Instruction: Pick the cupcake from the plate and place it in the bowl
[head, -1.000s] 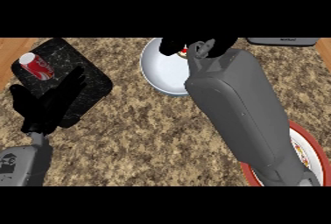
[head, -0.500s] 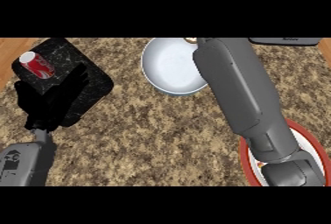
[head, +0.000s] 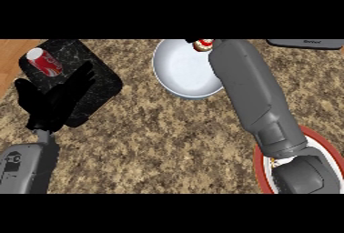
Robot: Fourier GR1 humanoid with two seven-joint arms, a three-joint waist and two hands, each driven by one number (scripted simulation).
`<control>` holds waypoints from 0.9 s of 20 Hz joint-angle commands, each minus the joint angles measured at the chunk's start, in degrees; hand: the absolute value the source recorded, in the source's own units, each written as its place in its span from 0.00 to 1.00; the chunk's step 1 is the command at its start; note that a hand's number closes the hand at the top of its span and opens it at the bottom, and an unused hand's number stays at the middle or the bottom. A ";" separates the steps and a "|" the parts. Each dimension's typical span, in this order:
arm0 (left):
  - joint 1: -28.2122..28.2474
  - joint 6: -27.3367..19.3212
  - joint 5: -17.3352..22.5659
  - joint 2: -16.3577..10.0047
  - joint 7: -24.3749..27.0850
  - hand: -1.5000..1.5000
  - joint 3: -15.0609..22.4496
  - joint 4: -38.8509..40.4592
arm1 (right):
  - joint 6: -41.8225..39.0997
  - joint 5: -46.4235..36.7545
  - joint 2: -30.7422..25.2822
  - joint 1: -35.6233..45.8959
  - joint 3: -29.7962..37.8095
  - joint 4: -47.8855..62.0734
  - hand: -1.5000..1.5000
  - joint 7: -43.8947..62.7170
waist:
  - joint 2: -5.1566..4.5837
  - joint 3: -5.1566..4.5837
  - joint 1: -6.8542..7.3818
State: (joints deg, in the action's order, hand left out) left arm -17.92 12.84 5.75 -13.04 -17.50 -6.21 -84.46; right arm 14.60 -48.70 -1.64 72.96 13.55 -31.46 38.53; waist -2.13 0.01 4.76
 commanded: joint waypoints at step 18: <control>-1.11 1.17 1.68 -1.44 -1.15 0.50 -1.89 0.16 | 26.93 5.49 -5.42 1.30 10.92 12.53 0.00 -22.49 | 0.09 -0.01 -0.02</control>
State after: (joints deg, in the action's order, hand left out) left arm -17.82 12.84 5.43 -12.72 -17.64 -5.81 -85.10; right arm 37.79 -42.91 -4.90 74.28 23.71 -20.50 18.31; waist -2.14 0.00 5.26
